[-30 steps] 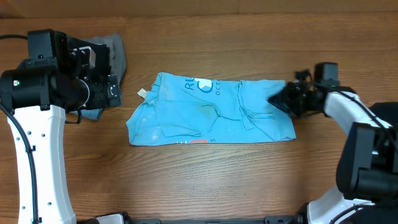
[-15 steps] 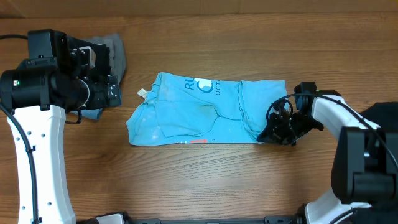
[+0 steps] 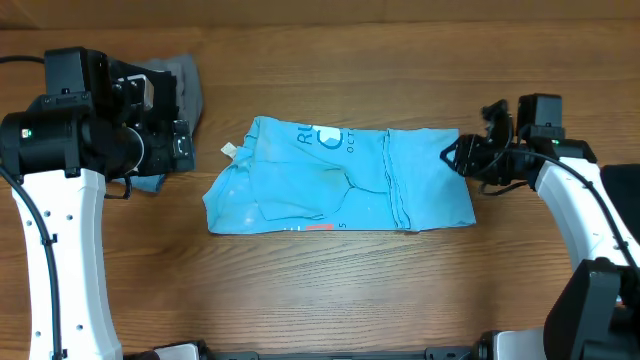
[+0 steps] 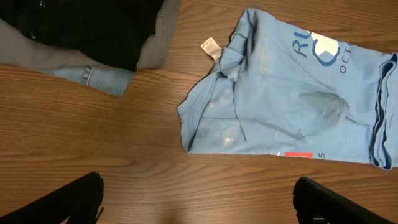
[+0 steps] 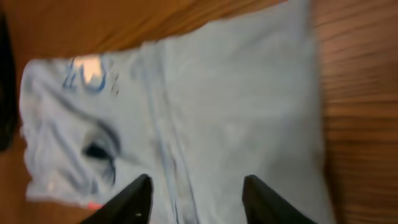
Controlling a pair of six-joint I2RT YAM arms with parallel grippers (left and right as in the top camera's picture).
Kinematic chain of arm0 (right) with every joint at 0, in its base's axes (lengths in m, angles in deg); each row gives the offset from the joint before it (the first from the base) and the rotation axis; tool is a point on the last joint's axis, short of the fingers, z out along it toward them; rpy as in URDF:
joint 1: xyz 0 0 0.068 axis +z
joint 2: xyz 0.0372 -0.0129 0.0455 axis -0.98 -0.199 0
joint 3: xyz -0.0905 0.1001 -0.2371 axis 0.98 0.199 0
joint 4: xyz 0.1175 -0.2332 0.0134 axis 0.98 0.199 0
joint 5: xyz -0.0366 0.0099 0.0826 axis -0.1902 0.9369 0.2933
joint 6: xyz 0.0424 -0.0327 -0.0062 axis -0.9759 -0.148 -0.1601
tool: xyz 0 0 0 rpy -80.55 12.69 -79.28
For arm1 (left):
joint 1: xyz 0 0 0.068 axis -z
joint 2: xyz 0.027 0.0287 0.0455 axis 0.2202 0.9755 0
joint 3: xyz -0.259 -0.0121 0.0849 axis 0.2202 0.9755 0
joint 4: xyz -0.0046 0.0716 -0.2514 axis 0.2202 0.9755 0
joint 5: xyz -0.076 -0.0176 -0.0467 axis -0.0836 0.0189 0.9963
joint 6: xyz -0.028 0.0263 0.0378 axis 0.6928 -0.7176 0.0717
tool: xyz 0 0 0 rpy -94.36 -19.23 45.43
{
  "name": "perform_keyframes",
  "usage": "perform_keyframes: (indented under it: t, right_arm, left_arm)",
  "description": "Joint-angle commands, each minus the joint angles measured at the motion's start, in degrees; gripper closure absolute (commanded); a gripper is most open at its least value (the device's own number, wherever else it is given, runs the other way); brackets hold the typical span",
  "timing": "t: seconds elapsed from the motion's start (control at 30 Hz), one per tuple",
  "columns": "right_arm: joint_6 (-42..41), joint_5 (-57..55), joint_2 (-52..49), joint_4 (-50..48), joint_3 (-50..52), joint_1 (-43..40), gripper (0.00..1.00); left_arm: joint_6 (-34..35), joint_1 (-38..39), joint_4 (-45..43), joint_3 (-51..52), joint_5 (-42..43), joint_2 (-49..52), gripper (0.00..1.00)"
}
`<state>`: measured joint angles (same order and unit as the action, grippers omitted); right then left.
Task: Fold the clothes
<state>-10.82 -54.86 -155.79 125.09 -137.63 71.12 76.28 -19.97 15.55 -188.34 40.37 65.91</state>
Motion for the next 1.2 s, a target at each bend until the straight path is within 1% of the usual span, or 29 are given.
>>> perform_keyframes:
  t: [0.0,0.07,0.2,0.27,0.37,0.47,0.6,0.7,0.8,0.93,1.03,1.17]
  right_arm:
    - [-1.53,-4.85,-2.01,-1.09,-0.81,-3.43,0.36]
    - [-0.37,-3.58,-3.98,-0.74,-0.81,-6.05,0.32]
    - [3.76,5.97,-8.52,-0.61,-0.81,-9.90,0.32]
    - [5.62,7.85,-11.06,-0.59,-0.79,-10.73,0.31]
    - [8.33,8.26,-13.81,-0.61,-0.79,-10.73,0.32]
    - [12.92,13.75,-16.02,-0.72,-0.79,-9.92,0.35]
    - [12.90,13.51,-18.88,-1.05,-0.79,-8.74,0.37]
    - [12.87,13.42,-21.68,-1.66,-0.76,-7.89,0.44]
    - [12.87,13.66,-23.10,-2.23,-0.76,-7.61,0.64]
    - [12.83,14.71,-21.88,-2.08,-0.98,-8.22,0.89]
    - [12.83,14.69,-20.17,-0.35,-1.97,-9.70,0.96]
    - [11.65,13.00,-16.55,3.69,-5.14,-13.00,0.96]
  left_arm:
    - [0.35,-0.22,-0.20,-0.87,-0.31,0.35,0.00]
    - [0.35,-0.22,-0.17,-0.87,-0.33,0.35,0.00]
    - [0.35,-0.22,-0.20,-0.87,-0.33,0.35,0.00]
    - [0.35,-0.22,-0.17,-0.87,-0.31,0.35,0.00]
    - [0.35,-0.22,-0.17,-0.87,-0.33,0.35,0.00]
    - [0.35,-0.22,-0.17,-0.87,-0.33,0.35,0.00]
    - [0.35,-0.22,-0.17,-0.87,-0.33,0.35,0.00]
    - [0.35,-0.22,-0.20,-0.87,-0.33,0.35,0.00]
    - [0.35,-0.22,-0.17,-0.87,-0.31,0.35,0.00]
    - [0.35,-0.22,-0.20,-0.87,-0.33,0.35,0.00]
    - [0.35,-0.22,-0.17,-0.87,-0.31,0.35,0.00]
    - [0.35,-0.22,-0.17,-0.87,-0.33,0.35,0.00]
